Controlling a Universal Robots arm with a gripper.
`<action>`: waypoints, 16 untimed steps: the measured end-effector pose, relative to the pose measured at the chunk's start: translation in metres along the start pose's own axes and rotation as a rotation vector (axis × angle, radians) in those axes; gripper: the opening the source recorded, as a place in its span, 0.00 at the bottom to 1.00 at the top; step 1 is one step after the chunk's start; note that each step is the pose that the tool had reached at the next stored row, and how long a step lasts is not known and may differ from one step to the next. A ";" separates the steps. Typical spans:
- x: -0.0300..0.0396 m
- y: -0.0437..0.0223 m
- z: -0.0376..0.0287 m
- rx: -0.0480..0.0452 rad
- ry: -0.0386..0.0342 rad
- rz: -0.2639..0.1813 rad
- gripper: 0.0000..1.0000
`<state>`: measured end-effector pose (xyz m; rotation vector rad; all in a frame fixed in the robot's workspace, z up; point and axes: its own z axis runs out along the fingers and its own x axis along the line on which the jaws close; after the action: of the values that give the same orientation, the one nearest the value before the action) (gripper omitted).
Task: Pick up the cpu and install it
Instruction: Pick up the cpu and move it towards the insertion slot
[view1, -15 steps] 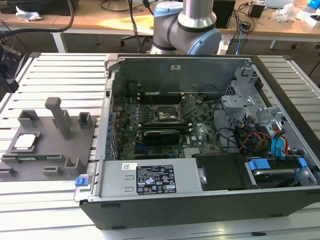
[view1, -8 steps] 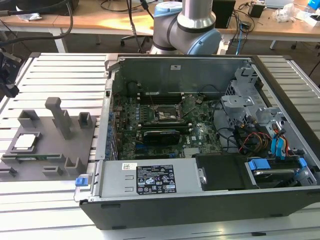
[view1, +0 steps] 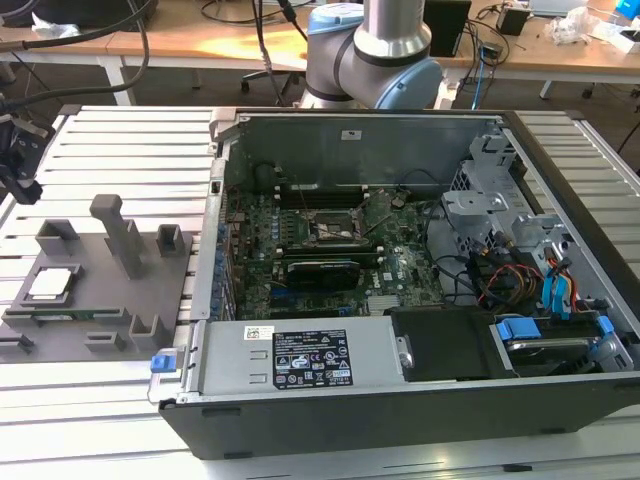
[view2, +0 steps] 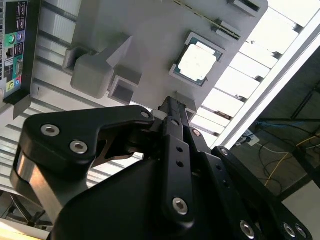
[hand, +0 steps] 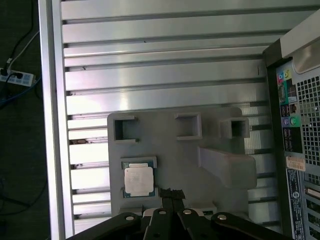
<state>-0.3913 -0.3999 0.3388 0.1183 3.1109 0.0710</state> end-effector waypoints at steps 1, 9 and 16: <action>0.0000 0.0000 0.0000 0.0000 0.0000 0.000 0.11; 0.0000 0.0000 0.0003 0.0000 0.0000 0.000 0.11; 0.0033 -0.0004 0.0015 -0.0001 -0.0002 0.000 0.11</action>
<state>-0.3946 -0.3999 0.3371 0.1182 3.1107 0.0712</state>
